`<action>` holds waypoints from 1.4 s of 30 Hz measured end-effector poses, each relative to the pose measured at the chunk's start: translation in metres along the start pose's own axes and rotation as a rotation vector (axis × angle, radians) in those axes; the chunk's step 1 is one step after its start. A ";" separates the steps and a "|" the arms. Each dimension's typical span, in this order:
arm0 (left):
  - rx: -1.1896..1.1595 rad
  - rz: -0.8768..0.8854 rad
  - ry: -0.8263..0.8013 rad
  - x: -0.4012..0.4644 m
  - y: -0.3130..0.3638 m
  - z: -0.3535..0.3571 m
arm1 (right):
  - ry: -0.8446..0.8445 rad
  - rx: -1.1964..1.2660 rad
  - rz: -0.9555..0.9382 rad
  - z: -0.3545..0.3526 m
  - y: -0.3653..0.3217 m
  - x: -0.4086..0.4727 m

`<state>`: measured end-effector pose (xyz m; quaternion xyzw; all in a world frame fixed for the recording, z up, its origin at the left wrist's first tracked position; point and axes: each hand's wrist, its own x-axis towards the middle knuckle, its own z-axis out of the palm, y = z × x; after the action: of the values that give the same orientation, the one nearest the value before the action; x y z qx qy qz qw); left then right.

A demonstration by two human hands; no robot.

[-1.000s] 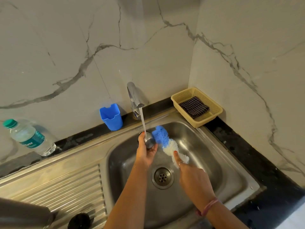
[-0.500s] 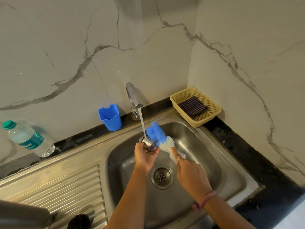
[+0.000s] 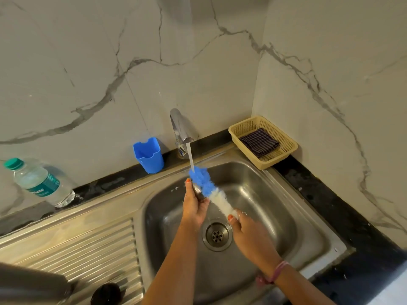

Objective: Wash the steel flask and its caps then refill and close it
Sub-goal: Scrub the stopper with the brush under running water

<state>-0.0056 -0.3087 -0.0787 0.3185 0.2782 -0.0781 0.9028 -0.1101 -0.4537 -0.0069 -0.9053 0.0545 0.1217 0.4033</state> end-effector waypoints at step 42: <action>0.992 0.389 0.096 0.013 0.013 -0.018 | -0.070 0.044 0.189 0.011 0.044 0.015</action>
<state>0.0014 -0.2873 -0.0903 0.7559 0.1847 -0.0169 0.6279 -0.1061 -0.4756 -0.0495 -0.8823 0.1284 0.1895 0.4113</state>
